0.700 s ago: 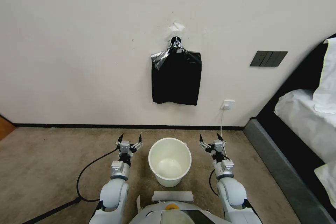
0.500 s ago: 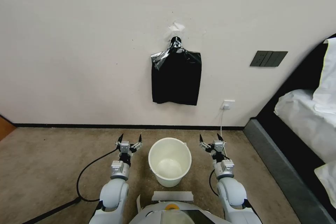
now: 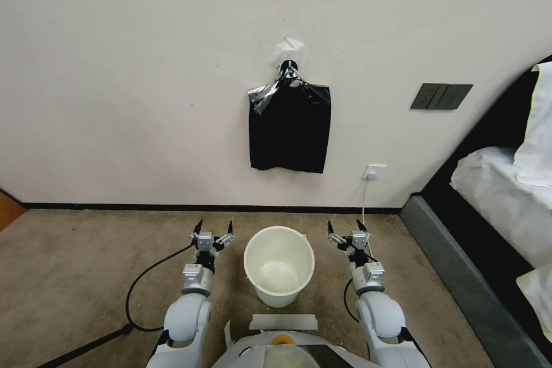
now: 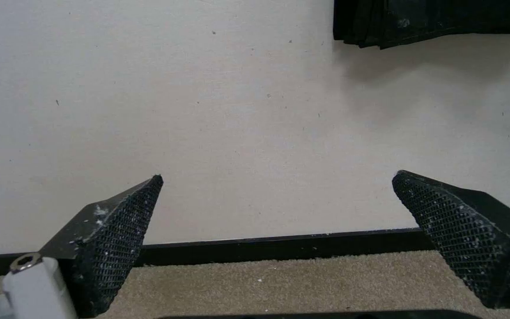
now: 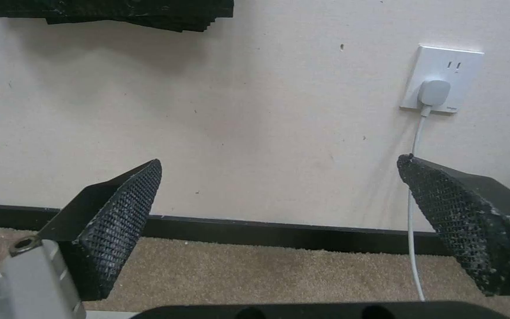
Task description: Place a trash bag onto the trash bin.
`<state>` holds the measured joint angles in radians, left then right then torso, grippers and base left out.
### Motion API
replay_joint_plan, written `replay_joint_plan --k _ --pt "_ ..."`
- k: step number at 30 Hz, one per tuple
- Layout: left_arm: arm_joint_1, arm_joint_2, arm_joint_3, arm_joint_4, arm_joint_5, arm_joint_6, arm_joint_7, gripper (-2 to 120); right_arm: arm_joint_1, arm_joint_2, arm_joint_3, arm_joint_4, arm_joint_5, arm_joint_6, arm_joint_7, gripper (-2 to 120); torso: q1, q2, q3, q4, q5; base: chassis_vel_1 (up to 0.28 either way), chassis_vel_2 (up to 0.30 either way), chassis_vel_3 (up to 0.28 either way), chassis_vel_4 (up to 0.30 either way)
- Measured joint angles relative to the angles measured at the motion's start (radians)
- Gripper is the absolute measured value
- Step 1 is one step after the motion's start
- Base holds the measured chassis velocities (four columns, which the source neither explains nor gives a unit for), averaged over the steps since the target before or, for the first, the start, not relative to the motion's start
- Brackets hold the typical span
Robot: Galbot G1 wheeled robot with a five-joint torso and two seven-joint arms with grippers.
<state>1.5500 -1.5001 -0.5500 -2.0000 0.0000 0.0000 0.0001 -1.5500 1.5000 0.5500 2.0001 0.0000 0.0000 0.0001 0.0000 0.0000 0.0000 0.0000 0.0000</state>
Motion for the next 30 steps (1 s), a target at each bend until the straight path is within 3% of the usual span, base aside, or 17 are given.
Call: replay_joint_plan --k 6,14,20,21,23,25,27,30 --pt "-0.001 0.021 -0.038 0.018 -0.052 -0.031 0.021 100 -0.051 -0.022 0.01 0.071 -0.007 -0.022 -0.026 100 0.0 0.0 0.0 -0.0006 -0.0005 0.0 0.0 0.0 0.0" --pt "-0.011 0.132 -0.239 0.119 -0.321 -0.198 0.129 100 -0.038 -0.04 -0.008 0.064 0.047 -0.03 -0.033 100 0.0 0.0 0.0 -0.0001 -0.0001 0.0 0.0 0.0 0.0" --pt "-0.013 0.143 -0.229 0.135 -0.374 -0.213 0.152 100 -0.004 -0.052 -0.036 0.043 0.109 -0.007 -0.027 100 0.0 0.0 0.0 0.0 0.0001 0.0 0.0 0.0 0.0" --pt "-0.01 0.15 -0.207 0.141 -0.405 -0.218 0.16 100 0.086 -0.083 -0.114 -0.004 0.308 0.038 0.01 100 0.0 0.0 0.0 -0.0001 0.0008 0.0 0.0 0.0 0.0" --pt "-0.003 0.152 -0.197 0.136 -0.406 -0.219 0.16 100 0.165 -0.102 -0.174 -0.014 0.448 0.028 0.035 100 0.0 0.0 0.0 0.0001 -0.0008 0.0 0.0 0.0 0.0" --pt "-0.002 0.152 -0.196 0.134 -0.406 -0.219 0.16 100 0.172 -0.103 -0.18 -0.014 0.458 0.025 0.037 100 0.0 0.0 0.0 0.0001 -0.0008 0.0 0.0 0.0 0.0" --pt "0.005 0.154 -0.19 0.121 -0.403 -0.219 0.16 100 0.315 -0.121 -0.257 -0.024 0.589 -0.006 0.087 100 0.0 0.0 0.0 -0.0004 -0.0003 0.0 0.0 0.0 0.0" --pt "0.009 0.152 -0.189 0.114 -0.396 -0.219 0.159 100 0.433 -0.132 -0.31 -0.049 0.672 -0.021 0.129 100 0.0 0.0 0.0 0.0002 0.0002 0.0 0.0 0.0 0.0"
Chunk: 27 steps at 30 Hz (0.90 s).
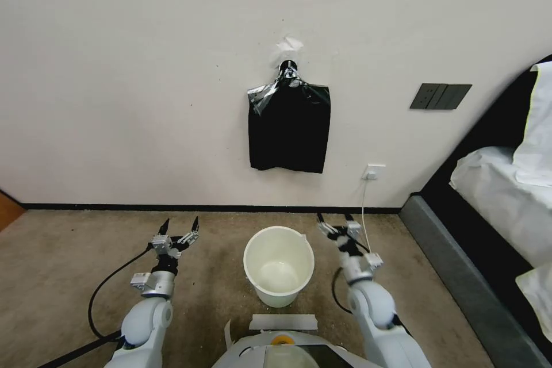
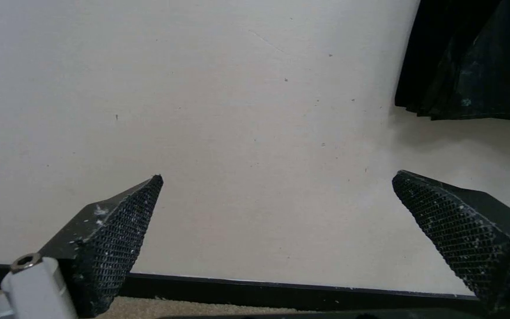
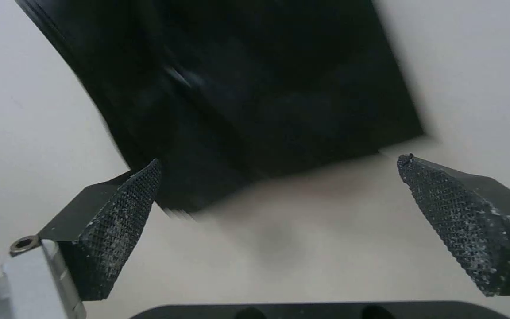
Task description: Place a trash bag onto the trash bin.
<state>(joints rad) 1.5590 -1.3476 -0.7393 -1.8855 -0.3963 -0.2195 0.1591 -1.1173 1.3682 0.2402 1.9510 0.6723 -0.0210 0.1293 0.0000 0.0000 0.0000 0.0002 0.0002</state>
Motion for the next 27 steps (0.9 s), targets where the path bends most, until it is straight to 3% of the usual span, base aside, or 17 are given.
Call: replay_joint_plan --k 3,6,7,10,14,18,27 --pt "0.006 -0.004 -0.003 -0.002 0.01 0.0 -0.001 100 0.128 -0.007 -0.052 -0.048 0.084 -0.01 0.055 100 0.0 0.0 0.0 0.0001 -0.0005 0.0 0.0 0.0 0.0" --pt "0.015 -0.015 -0.019 -0.001 0.02 0.0 -0.002 100 0.354 -0.007 -0.115 -0.113 0.205 -0.03 0.165 100 0.0 0.0 0.0 0.0002 -0.0003 0.0 0.0 0.0 0.0" --pt "0.015 -0.015 -0.019 -0.001 0.02 0.0 -0.002 100 0.354 -0.007 -0.115 -0.113 0.205 -0.03 0.165 100 0.0 0.0 0.0 0.0002 -0.0003 0.0 0.0 0.0 0.0" --pt "0.024 -0.018 -0.031 0.006 0.023 0.0 -0.003 100 0.548 0.005 -0.146 -0.142 0.326 -0.061 0.296 100 0.0 0.0 0.0 0.0003 -0.0003 0.0 0.0 0.0 0.0" --pt "0.028 -0.029 -0.04 0.009 0.024 -0.003 -0.004 100 0.705 0.014 -0.165 -0.195 0.404 -0.076 0.361 100 0.0 0.0 0.0 -0.0002 -0.0003 0.0 0.0 0.0 0.0" --pt "0.036 -0.046 -0.043 0.009 0.027 -0.011 -0.006 100 0.8 0.036 -0.185 -0.259 0.43 -0.077 0.377 100 0.0 0.0 0.0 -0.0001 -0.0004 0.0 0.0 0.0 0.0" --pt "0.046 -0.056 -0.05 0.006 0.028 -0.019 -0.009 100 0.849 0.052 -0.205 -0.313 0.422 -0.075 0.381 96 0.0 0.0 0.0 -0.0003 -0.0003 0.0 0.0 0.0 0.0"
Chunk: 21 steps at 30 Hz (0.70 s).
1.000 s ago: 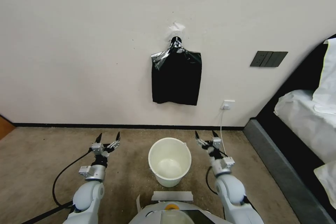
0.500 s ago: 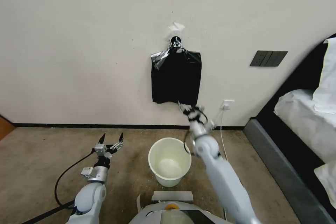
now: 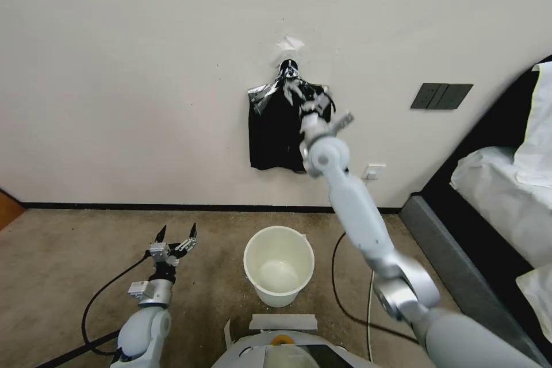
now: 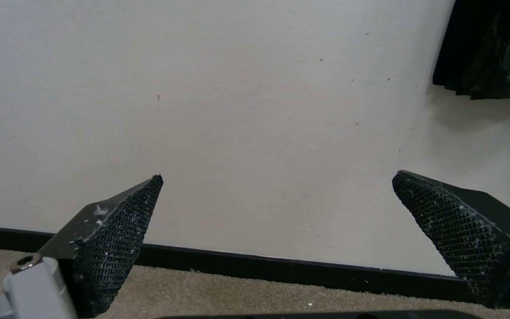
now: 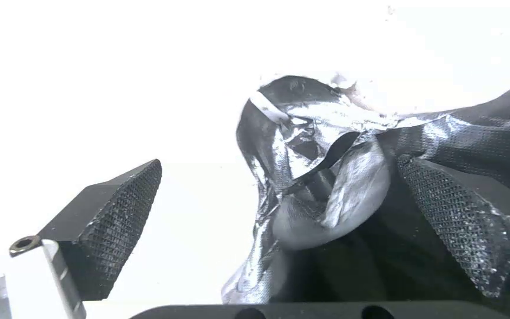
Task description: Place a trash bag onto the trash bin.
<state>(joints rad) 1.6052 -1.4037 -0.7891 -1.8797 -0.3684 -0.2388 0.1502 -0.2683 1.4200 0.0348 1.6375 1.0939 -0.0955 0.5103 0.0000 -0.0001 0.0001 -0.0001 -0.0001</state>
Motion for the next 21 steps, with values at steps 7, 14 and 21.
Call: replay_joint_plan --k 7,14,21 --pt "0.005 -0.001 -0.001 -0.011 0.0 -0.004 -0.016 100 -0.019 0.004 0.003 -0.008 -0.028 0.006 -0.003 69 0.0 0.0 0.0 0.0001 0.0001 0.0 0.0 0.0 0.0" --pt "0.009 -0.009 0.001 -0.002 0.002 -0.008 -0.022 100 -0.033 -0.005 0.004 0.002 -0.045 0.007 -0.007 42 0.0 0.0 0.0 0.0001 0.0001 0.0 0.0 0.0 0.0" --pt "0.008 -0.013 0.005 0.001 0.003 -0.008 -0.023 100 -0.04 -0.005 0.0 0.003 -0.055 0.009 -0.012 21 0.0 0.0 0.0 0.0002 0.0002 0.0 0.0 0.0 0.0"
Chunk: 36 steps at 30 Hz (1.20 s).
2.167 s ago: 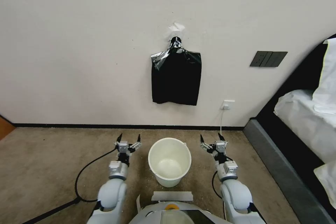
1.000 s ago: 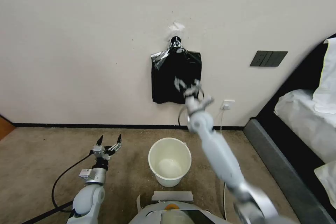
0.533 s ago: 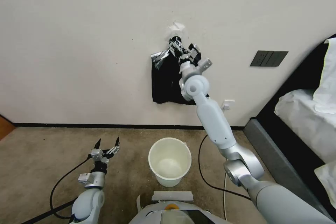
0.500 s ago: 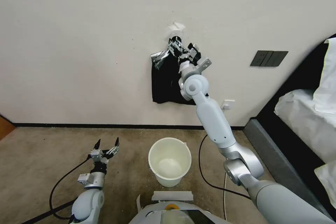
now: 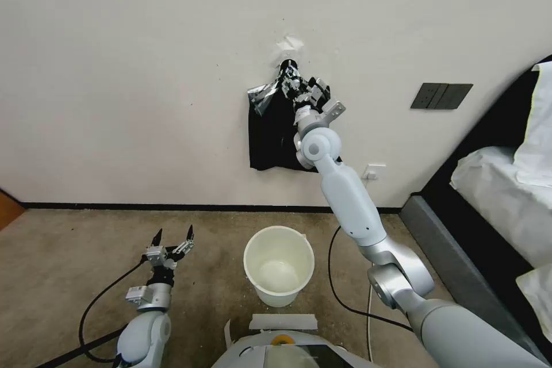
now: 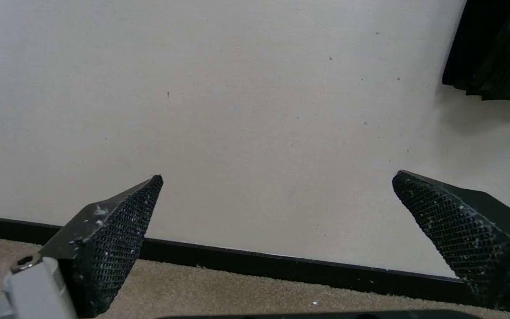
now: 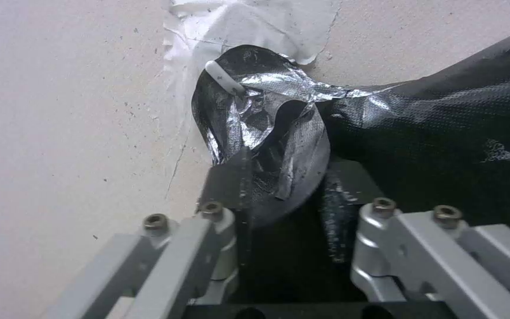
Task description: Place a trash bag onto the trash bin.
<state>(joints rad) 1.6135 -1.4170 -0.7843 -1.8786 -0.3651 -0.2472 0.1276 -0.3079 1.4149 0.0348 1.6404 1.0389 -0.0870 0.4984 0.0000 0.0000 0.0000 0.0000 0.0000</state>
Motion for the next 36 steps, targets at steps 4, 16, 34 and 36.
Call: replay_joint_plan --k 4,16,34,36 --pt "0.002 0.0 -0.002 0.003 0.0 -0.002 0.0 100 0.001 -0.001 -0.002 0.0 -0.003 0.001 -0.004 7 0.0 0.0 0.0 0.0 0.0 0.0 0.0 0.0 0.0" --pt "0.001 -0.007 0.001 0.009 0.004 -0.005 0.0 100 -0.042 -0.005 -0.01 0.038 -0.027 0.005 0.012 0 0.0 0.0 0.0 0.0 -0.0001 0.0 0.0 0.0 0.0" --pt "-0.002 -0.011 0.014 0.014 0.02 -0.005 0.0 100 -0.289 -0.049 0.0 0.227 -0.14 -0.225 0.15 0 0.0 0.0 0.0 0.0001 0.0 0.0 0.0 0.0 0.0" --pt "-0.002 -0.011 0.015 0.014 0.021 -0.005 0.0 100 -0.302 -0.05 0.0 0.24 -0.146 -0.23 0.151 0 0.0 0.0 0.0 -0.0001 0.0001 0.0 0.0 0.0 0.0"
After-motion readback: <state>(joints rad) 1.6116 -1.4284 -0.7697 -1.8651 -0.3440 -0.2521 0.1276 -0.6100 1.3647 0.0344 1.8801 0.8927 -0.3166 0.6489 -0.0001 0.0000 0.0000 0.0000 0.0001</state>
